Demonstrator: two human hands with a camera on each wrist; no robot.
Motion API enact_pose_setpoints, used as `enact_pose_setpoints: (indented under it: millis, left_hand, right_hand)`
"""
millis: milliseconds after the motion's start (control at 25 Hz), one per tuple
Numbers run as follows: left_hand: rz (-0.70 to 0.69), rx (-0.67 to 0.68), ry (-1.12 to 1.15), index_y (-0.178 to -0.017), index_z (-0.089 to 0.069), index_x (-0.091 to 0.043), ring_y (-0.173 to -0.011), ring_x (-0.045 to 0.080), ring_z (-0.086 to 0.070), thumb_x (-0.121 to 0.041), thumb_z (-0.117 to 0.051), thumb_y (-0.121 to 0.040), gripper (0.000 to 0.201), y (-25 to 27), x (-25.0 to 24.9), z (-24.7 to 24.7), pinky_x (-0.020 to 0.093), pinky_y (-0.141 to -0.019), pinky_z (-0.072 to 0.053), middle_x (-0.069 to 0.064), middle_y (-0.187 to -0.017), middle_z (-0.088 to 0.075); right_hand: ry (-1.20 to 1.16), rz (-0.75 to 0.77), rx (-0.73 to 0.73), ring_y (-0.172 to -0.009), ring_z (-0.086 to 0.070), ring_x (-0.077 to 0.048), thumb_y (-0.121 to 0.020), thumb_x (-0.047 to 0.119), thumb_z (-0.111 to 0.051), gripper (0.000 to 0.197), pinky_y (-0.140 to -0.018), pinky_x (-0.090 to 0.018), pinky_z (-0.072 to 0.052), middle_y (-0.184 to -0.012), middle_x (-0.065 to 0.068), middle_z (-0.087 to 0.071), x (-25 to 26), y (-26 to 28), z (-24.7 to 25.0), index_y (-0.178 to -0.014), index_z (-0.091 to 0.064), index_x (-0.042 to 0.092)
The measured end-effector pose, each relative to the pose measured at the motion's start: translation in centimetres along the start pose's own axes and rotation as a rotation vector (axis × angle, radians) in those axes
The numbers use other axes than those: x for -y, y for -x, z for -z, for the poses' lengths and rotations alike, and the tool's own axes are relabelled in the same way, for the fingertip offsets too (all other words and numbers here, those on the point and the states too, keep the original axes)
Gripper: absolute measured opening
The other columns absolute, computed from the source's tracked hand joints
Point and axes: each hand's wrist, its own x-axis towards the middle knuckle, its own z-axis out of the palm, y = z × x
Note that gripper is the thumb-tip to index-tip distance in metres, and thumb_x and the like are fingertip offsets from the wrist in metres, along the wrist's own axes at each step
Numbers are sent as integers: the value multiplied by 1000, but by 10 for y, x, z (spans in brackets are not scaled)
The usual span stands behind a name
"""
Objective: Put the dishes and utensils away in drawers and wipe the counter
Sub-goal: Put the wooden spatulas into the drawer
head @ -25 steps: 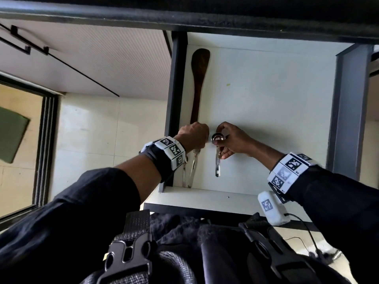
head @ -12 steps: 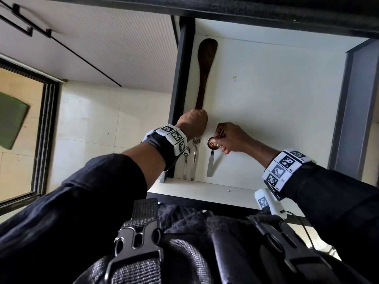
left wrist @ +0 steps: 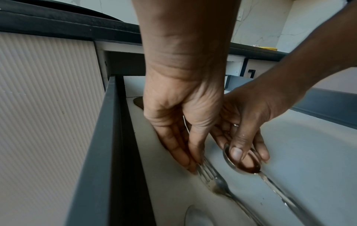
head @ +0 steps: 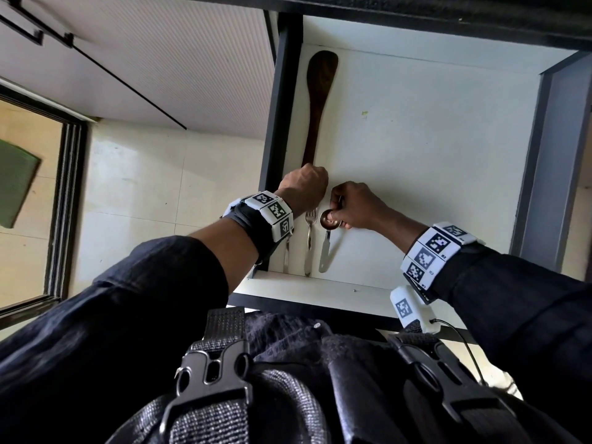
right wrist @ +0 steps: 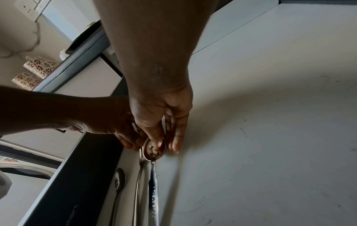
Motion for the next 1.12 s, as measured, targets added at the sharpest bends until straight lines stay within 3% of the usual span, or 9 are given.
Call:
enact_pose_setpoints:
  millis: [80, 160, 320, 520, 640, 800, 1000, 1120]
  left_hand:
    - [-11, -19, -21, -108, -67, -10, -95, 31, -67, 2, -51, -91, 25, 4, -3, 1, 43, -82, -57, 9, -111, -65]
    - [-30, -36, -48, -108, -67, -10, -94, 32, -67, 4, -49, -91, 28, 7, -6, 1, 42, -80, -57, 10, -109, -66]
    - [-76, -27, -135, -111, -65, -10, -94, 31, -67, 4, -52, -91, 28, 10, -11, 0, 39, -77, -56, 10, -109, -66]
    - [-67, -32, -132, -116, -64, -7, -93, 30, -68, -2, -50, -96, 24, 12, -11, 0, 39, -77, -57, 11, -108, -67]
    - [-72, -30, -134, -116, -64, -7, -96, 30, -67, -3, -50, -96, 25, 13, -9, 0, 39, -79, -57, 11, -111, -66]
    - [-61, -14, -114, -113, -65, -7, -97, 30, -67, -6, -49, -96, 23, 15, -9, -2, 39, -80, -56, 10, -113, -65]
    - [-89, -18, -73, -109, -69, -19, -101, 24, -64, -7, -55, -93, 25, 22, -6, 8, 33, -78, -53, 3, -118, -61]
    - [-140, -29, -148, -108, -68, -31, -107, 20, -61, -9, -58, -92, 29, 30, -5, 23, 35, -84, -53, -2, -123, -55]
  right_hand:
    - [42, 13, -15, -54, -67, -26, -74, 5, -66, 4, -59, -30, -55, -62, -4, -64, -2, -2, 1, -76, -63, 5]
    - [85, 4, -14, -63, -63, -23, -73, 8, -67, 5, -65, -29, -54, -64, 2, -62, -5, -2, 1, -74, -62, 8]
    - [188, -28, -23, -88, -61, -23, -72, 19, -69, 19, -78, -30, -50, -87, 0, -68, -7, -3, 0, -64, -52, 24]
    - [266, -44, 36, -86, -63, -24, -70, 21, -69, 10, -78, -31, -51, -89, 2, -67, -4, -2, 1, -75, -60, 22]
    - [276, -36, 10, -86, -63, -25, -70, 22, -70, 14, -80, -33, -53, -91, 0, -68, -2, -5, 2, -82, -63, 21]
    - [295, -13, 8, -84, -64, -26, -68, 24, -72, 17, -75, -30, -51, -89, 0, -68, 3, -4, 2, -77, -58, 24]
    - [285, -10, 21, -85, -62, -21, -64, 32, -80, 27, -74, -29, -48, -90, 4, -66, 6, -3, 6, -83, -62, 24]
    - [212, -47, -10, -84, -61, -17, -56, 40, -87, 38, -72, -29, -46, -89, 6, -62, 5, 1, 28, -82, -62, 27]
